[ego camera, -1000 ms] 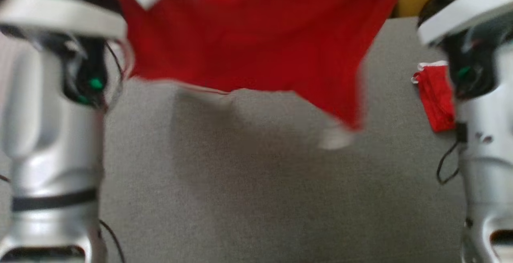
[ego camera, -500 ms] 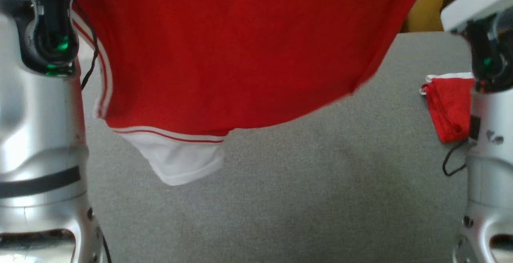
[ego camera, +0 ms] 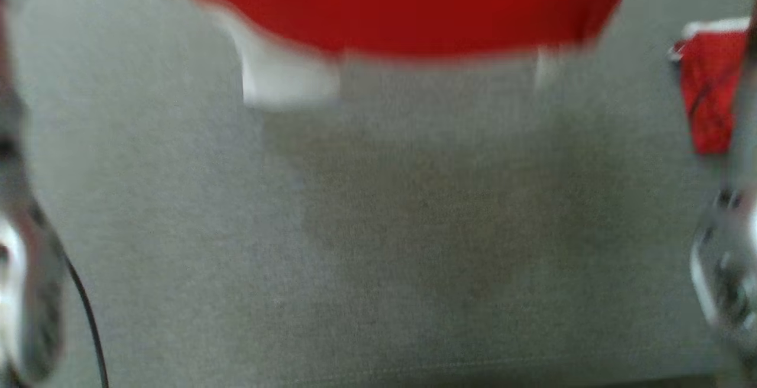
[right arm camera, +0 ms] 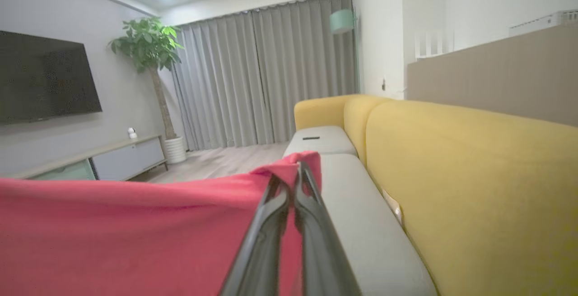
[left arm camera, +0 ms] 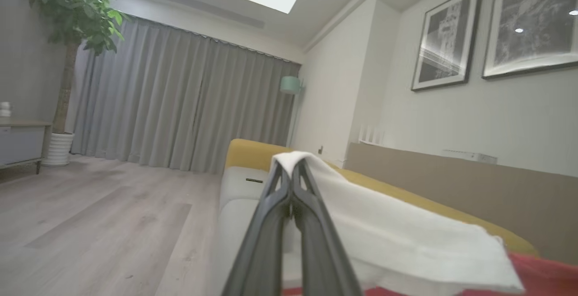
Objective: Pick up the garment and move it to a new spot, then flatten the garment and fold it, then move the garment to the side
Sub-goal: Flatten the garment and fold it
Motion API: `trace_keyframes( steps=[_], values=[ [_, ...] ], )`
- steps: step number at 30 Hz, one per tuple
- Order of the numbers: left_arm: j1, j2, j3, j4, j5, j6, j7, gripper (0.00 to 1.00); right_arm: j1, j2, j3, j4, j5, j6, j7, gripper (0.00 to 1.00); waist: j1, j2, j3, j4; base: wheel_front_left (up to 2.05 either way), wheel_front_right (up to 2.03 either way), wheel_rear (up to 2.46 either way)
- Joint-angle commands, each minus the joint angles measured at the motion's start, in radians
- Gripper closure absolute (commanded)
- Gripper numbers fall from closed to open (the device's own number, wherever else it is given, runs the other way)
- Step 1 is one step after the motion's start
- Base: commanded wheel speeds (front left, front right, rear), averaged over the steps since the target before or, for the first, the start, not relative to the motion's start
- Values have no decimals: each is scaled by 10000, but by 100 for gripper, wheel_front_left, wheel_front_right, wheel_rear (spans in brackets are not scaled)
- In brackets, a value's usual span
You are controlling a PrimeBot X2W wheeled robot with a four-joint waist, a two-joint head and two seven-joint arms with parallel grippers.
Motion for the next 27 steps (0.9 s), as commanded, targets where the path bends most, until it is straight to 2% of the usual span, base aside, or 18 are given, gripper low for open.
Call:
trace_keyframes(
  steps=[1, 7, 13, 20, 27],
  values=[
    [-1268, 642, 129, 197, 173, -105, -258, 100, -1200, 110, -154, 335, 217, -9, -537, 100, -3, 0, 1572, -151, 0, 0, 0],
    [-4379, 542, -181, 2574, 596, -310, -1742, 100, -4116, -61, -649, 3128, -304, -9, -3260, 100, -3, 0, 2376, 16, 0, 0, 0],
    [-5228, 357, -481, 3799, 665, -532, -2471, 100, -5003, -69, -458, 4729, -247, -9, -4935, 100, -3, 0, 2566, 167, 0, 0, 0],
    [-3605, -5, -921, 4381, 348, -671, -2678, 100, -3858, -265, 150, 6586, 161, -9, -5499, 100, -3, 0, 2410, 456, 0, 0, 0],
    [145, -9, -1937, 3530, -126, -678, -2685, 100, -1307, -592, 1339, 8092, 507, -9, -4972, 100, -3, 0, 1545, 782, 0, 0, 0]
  ],
)
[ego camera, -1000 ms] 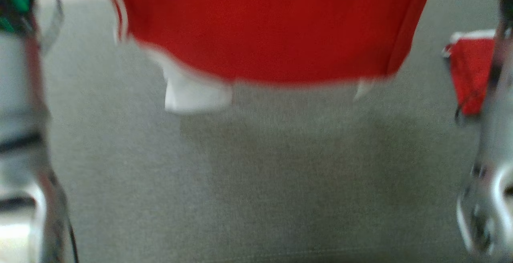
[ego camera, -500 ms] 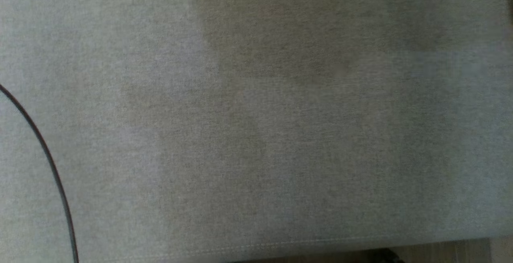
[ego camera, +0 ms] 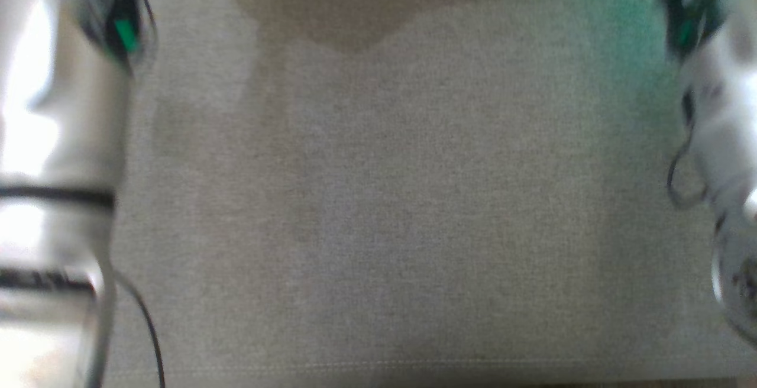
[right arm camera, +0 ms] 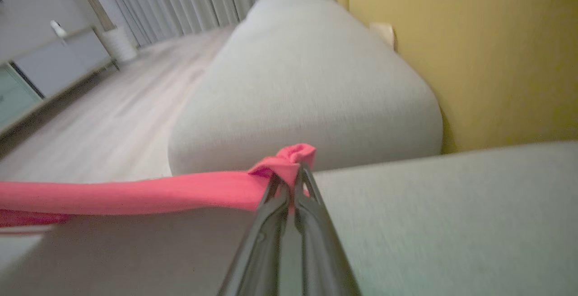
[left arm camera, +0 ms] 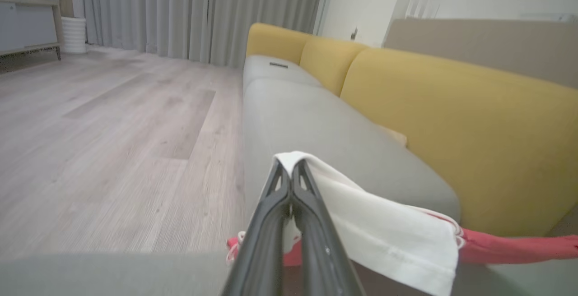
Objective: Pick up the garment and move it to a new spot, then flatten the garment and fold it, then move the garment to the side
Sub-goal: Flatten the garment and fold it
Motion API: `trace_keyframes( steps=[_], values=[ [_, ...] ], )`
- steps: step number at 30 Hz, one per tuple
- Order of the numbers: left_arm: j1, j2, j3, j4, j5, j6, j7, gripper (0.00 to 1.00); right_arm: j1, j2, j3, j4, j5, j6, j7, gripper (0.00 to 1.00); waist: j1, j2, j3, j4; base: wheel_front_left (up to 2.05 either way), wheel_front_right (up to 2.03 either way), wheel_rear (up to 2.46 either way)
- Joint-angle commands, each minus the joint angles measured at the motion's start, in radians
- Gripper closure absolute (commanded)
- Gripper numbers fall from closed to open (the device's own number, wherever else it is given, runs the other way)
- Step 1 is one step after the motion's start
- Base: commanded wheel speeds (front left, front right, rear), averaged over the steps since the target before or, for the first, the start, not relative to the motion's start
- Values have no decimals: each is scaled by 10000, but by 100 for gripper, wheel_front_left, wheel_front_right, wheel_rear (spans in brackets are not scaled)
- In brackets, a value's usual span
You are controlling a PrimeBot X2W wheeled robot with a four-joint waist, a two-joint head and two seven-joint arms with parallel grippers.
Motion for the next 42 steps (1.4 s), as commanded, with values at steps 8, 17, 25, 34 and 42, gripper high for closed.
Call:
trace_keyframes(
  steps=[8, 17, 25, 34, 42],
  values=[
    [3672, 1329, -1111, -1424, -701, 5, -50, 100, 2460, -389, 2081, -445, 1346, -9, 1778, 100, 0, 0, -1795, 300, 0, 0, 0],
    [6174, 2463, -1863, -2536, -798, 5, -50, 100, 4403, -1765, 4086, -2546, 3464, -9, 3612, 100, 0, 0, -3036, 330, 0, 0, 0],
    [7619, 3166, -2714, -3646, -1065, 5, -19, 100, 6070, -3052, 5446, -4309, 5008, -9, 4930, 100, 0, 0, -3999, 395, 0, 0, 0],
    [9186, 3986, -2877, -5209, -1442, 205, 324, 100, 7558, -4054, 5956, -5867, 6030, -9, 5934, 100, 0, 0, -4691, 342, 0, 0, 0],
    [10365, 4783, -2765, -7319, -1664, 855, 1026, 100, 8699, -4691, 5204, -7439, 6427, -9, 7197, 100, 0, 0, -4751, 281, 0, 0, 0]
  ],
)
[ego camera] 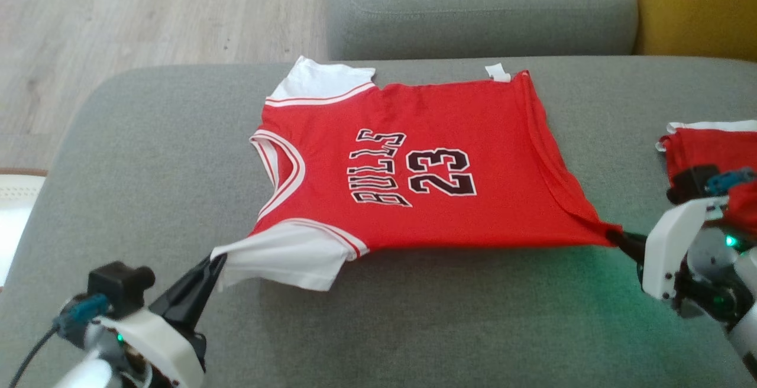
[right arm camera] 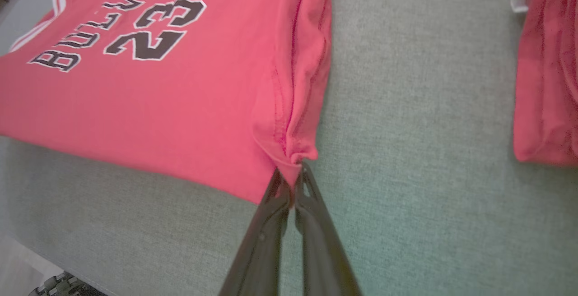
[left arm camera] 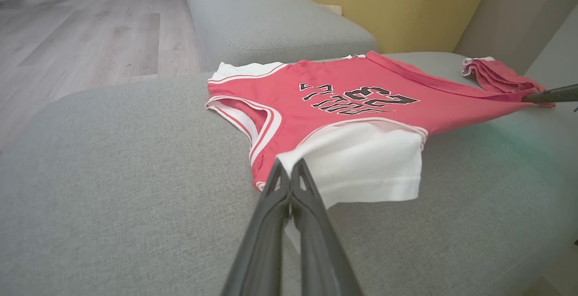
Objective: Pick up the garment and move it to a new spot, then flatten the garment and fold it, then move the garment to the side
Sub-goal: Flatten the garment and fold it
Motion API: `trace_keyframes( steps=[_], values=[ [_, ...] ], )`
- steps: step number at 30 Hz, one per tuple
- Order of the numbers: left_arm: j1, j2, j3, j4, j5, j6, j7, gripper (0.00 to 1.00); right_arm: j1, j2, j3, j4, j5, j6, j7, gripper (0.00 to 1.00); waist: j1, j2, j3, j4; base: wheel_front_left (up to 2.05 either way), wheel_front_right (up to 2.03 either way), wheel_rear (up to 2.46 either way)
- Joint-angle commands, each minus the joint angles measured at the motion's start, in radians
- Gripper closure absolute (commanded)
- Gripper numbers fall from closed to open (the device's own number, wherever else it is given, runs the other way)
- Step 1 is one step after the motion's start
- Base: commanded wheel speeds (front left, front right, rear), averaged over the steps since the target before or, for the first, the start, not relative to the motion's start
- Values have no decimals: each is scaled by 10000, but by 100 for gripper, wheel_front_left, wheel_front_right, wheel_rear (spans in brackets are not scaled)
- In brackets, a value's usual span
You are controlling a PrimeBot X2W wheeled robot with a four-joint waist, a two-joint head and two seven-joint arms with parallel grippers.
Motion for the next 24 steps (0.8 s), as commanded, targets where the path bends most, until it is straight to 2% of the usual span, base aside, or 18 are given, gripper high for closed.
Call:
trace_keyframes(
  steps=[1, 5, 10, 24],
  values=[
    [-680, 545, 566, -350, 94, 82, 27, 100, -265, -375, -183, -389, -149, -9, 71, 100, 1, -1, 98, -28, 0, 0, 0],
    [-1178, 636, 553, -483, 309, 135, 273, 100, -404, -84, -693, -667, -553, -9, 475, 100, 1, -1, 446, -109, 0, 0, 0],
    [-2043, 673, 408, -83, 585, -64, 599, 100, -736, 312, -1204, -772, -1188, -9, 992, 100, 1, -1, 905, -212, 0, 0, 0],
    [-4906, 128, -331, 2045, 892, -693, 1033, 100, -2207, 1013, -1738, -377, -2665, -9, 2143, 100, 1, -1, 2176, -250, 0, 0, 0]
  ],
)
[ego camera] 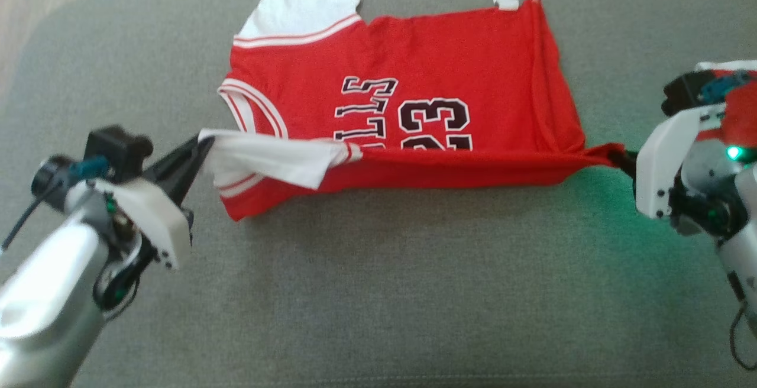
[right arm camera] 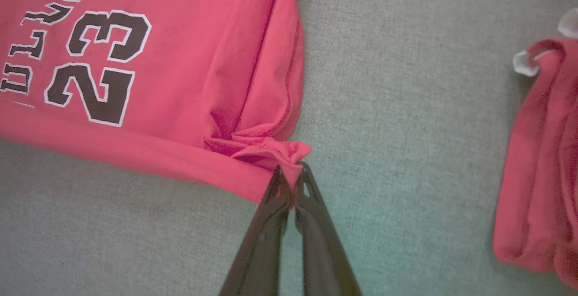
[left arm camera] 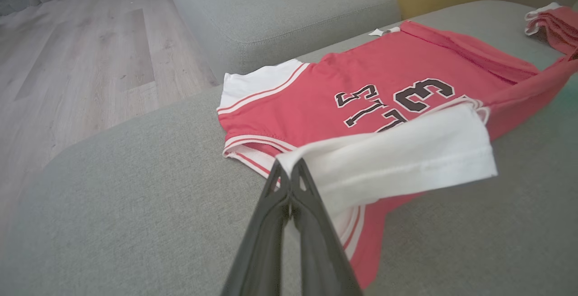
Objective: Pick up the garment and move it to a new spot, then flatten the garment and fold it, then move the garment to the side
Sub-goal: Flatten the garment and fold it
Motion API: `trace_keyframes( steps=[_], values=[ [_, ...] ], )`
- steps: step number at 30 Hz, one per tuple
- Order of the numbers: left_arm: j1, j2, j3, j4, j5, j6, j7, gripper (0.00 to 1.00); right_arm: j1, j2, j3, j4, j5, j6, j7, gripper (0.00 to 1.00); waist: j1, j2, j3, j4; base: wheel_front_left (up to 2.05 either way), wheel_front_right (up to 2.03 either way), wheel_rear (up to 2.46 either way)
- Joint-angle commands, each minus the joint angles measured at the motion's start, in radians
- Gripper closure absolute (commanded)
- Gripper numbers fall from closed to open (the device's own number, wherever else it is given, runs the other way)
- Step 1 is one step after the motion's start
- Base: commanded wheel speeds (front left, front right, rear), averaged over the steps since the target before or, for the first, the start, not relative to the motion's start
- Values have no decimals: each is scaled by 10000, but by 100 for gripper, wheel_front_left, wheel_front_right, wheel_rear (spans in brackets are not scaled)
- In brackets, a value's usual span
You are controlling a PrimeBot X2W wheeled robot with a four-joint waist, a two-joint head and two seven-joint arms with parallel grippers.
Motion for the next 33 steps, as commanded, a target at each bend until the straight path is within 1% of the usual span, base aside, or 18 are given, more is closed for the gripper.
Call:
trace_keyframes(
  steps=[1, 7, 15, 16, 17, 19, 20, 21, 24, 28, 31, 33],
  values=[
    [-1028, 286, 300, 148, 124, -62, -18, 100, -528, -47, -55, -198, -227, -9, 119, 100, 0, -1, 354, 44, 0, 0, 0],
    [-2027, 64, -247, 976, 260, -123, -49, 100, -1063, 46, -91, 80, -557, -9, 215, 100, 0, -1, 731, 128, 0, 0, 0],
    [-2951, -95, -1485, 1921, 16, -139, -255, 100, -1607, 163, 151, 468, -821, -9, 58, 100, 0, -1, 1053, 178, 0, 0, 0],
    [-3055, -122, -1582, 2051, -31, -139, -288, 100, -1705, 166, 169, 456, -875, -9, -146, 66, 0, -1, 1093, 186, 0, 0, 0],
    [-3160, -147, -1669, 2194, -60, -139, -307, 100, -1802, 195, 110, 521, -904, -9, -345, 0, 0, -1, 1136, 189, 0, 0, 0],
    [-3351, -254, -1709, 2573, -122, -140, -356, 100, -1983, 297, 36, 693, -918, -9, -648, 0, 0, -1, 1190, 199, 0, 0, 0],
    [-3450, -318, -1695, 2777, -96, -119, -451, 66, -2083, 345, -3, 771, -952, -9, -837, 0, 0, -1, 1212, 201, 0, 0, 0],
    [-3545, -407, -1650, 2987, -75, -29, -582, 0, -2175, 383, -53, 871, -1003, -9, -1032, 0, 0, -1, 1230, 205, 0, 0, 0],
    [-3791, -787, -1417, 3639, -77, 417, -1123, 0, -2389, 565, -437, 1287, -1180, -9, -1806, 0, 0, -1, 1233, 214, 0, 0, 0],
    [-3888, -1367, -977, 4104, -309, 854, -1844, 0, -2405, 909, -857, 1585, -1257, -9, -3131, 0, 0, -1, 1028, 166, 0, 0, 0],
    [-3761, -1710, -269, 3888, -579, 1232, -2136, 0, -2231, 1222, -1270, 1522, -1158, -9, -4385, 0, 0, -1, 791, 98, 0, 0, 0],
    [-3566, -1869, 554, 3151, -581, 1548, -2166, 0, -2025, 1450, -1479, 1271, -1124, -9, -5339, 0, 0, -1, 624, 38, 0, 0, 0]
  ],
)
